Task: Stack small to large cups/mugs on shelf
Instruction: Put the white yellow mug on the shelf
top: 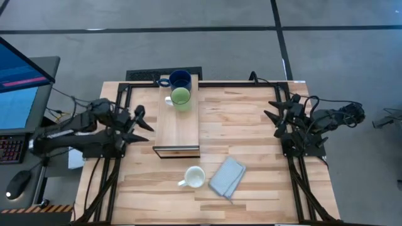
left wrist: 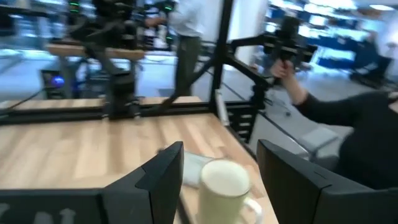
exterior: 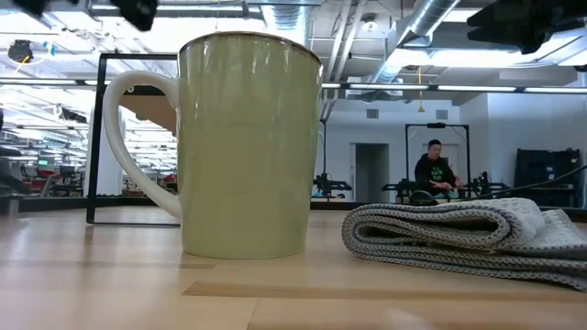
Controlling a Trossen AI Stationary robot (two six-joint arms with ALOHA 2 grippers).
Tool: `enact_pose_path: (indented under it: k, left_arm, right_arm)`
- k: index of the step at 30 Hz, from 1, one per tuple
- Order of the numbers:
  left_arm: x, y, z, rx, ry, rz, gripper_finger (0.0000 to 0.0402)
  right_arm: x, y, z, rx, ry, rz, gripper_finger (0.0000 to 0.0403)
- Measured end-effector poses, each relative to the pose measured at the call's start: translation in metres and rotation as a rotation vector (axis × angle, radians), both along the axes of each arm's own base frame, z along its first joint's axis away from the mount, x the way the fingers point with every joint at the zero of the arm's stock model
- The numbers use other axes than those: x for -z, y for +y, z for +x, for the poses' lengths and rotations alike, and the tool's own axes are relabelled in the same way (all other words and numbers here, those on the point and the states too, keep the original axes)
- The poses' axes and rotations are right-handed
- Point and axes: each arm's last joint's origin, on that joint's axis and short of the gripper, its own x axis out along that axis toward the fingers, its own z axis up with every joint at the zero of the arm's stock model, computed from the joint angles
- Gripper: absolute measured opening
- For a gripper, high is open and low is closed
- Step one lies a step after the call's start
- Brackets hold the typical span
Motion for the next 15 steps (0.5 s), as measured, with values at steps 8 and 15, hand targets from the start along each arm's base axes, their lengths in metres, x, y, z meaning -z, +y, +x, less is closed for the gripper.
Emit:
enact_pose_path:
  k: [8,15]
  left_arm:
    - [-0.036,-0.022,0.053,0.048,0.109,0.041,0.0195]
    - [-0.049,-0.055,0.088,-0.095,0.384,0.034,0.0195]
  right_arm:
    - [0.003,0.000,0.000,0.003,0.027,-0.011,0.0240]
    - [0.009,-0.001,-0.001,0.005,0.078,-0.009,0.0240]
